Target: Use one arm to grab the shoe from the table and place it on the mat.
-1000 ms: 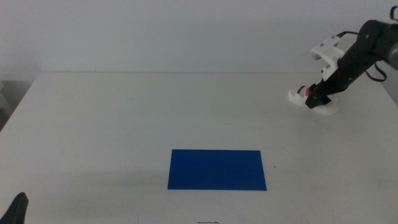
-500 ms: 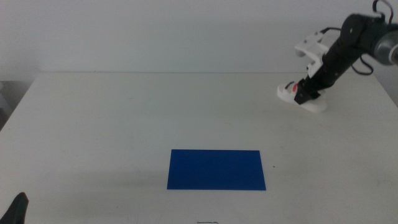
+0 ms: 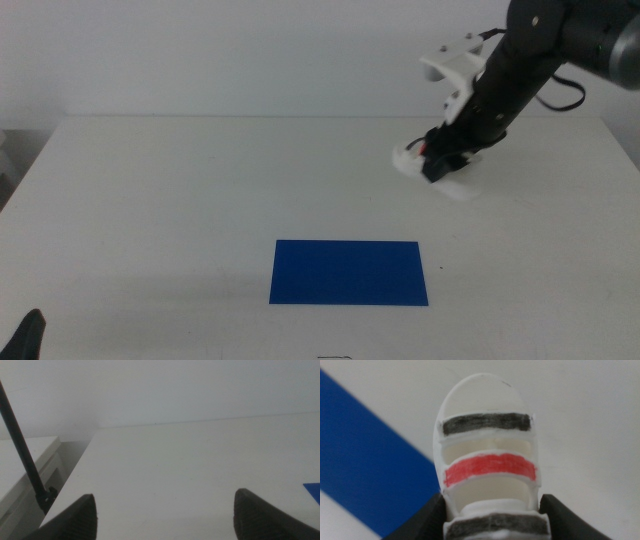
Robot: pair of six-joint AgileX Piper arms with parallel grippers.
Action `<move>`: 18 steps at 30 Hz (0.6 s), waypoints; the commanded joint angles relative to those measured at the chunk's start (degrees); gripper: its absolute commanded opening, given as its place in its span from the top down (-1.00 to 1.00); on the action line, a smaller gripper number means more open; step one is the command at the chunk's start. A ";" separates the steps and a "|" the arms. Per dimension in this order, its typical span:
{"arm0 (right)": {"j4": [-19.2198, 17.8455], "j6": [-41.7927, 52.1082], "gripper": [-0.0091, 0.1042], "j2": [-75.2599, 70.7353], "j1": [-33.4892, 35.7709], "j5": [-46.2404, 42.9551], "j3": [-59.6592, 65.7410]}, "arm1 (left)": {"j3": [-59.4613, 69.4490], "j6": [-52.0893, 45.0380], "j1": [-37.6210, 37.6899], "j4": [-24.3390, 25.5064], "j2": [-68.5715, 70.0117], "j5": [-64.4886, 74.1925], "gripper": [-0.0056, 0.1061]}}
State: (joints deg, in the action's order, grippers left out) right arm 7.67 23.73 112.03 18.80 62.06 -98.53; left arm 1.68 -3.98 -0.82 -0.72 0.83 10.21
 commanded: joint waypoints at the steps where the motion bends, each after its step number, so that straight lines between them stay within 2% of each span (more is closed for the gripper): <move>1: -1.01 -5.17 0.86 -7.44 3.00 -6.09 3.69 | -0.19 0.84 0.05 -0.49 1.09 -4.75 -0.78; 8: -4.94 -17.43 0.86 -10.17 12.54 -10.70 10.92 | -0.19 0.84 0.05 -0.49 1.09 -4.75 -0.78; 13: -10.53 -25.66 0.86 -8.40 18.32 -13.85 10.91 | -0.19 0.84 0.05 -0.49 1.09 -4.75 -0.78; 18: -15.20 -32.30 0.86 -6.23 20.42 -15.30 10.91 | -0.19 0.84 0.05 -0.49 1.09 -4.75 -0.78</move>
State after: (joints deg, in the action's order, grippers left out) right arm -4.58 -6.64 108.22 39.02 49.09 -86.28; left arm 1.68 -3.98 -0.82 -0.72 0.83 10.21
